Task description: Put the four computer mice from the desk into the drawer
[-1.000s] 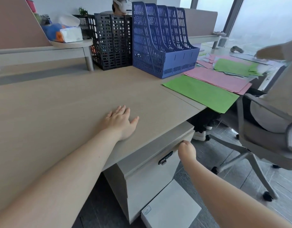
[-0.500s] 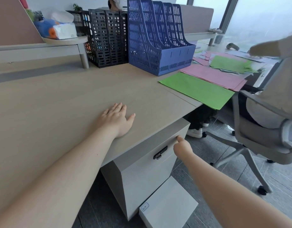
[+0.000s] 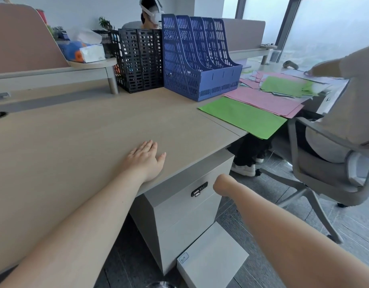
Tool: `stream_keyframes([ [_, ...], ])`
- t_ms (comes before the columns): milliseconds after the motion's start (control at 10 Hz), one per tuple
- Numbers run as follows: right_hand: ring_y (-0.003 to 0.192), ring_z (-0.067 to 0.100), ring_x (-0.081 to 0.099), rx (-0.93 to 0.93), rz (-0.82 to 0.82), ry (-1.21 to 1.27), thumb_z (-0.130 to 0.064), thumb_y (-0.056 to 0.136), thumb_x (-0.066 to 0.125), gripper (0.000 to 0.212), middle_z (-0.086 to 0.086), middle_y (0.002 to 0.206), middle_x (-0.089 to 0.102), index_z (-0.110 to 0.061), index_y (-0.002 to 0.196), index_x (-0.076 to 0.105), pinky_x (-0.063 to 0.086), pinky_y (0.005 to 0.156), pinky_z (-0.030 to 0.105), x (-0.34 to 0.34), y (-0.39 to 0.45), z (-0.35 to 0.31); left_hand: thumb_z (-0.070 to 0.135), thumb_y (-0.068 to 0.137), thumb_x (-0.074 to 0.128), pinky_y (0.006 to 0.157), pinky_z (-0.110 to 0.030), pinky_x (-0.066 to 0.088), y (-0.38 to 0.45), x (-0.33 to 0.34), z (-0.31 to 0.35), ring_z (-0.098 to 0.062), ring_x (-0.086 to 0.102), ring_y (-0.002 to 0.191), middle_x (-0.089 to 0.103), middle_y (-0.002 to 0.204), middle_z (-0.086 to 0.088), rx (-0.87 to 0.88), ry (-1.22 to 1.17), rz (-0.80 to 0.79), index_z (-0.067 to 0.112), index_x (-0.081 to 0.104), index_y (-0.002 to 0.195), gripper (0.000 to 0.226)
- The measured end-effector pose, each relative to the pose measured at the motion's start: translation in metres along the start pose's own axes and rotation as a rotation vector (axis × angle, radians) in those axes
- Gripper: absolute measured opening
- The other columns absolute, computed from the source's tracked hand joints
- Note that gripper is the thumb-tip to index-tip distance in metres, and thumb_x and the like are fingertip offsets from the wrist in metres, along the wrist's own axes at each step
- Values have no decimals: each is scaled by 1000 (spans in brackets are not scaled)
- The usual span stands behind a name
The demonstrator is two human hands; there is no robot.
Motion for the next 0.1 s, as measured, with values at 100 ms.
stream_keyframes([
  [100, 70, 21, 46, -35, -19, 49, -10, 89, 46, 24, 2, 68, 44, -12, 65, 47, 40, 69, 26, -4, -17, 11, 50, 98, 17, 122, -34, 5, -11, -1, 1, -11, 3, 149, 4, 163, 4, 2, -9, 6, 18, 11, 153, 64],
])
Point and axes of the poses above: each hand's wrist, its own y-axis towards the middle knuckle, its own x-axis out of the palm, z = x × y, the point moved 10 cm from there along y, towards the middle knuckle
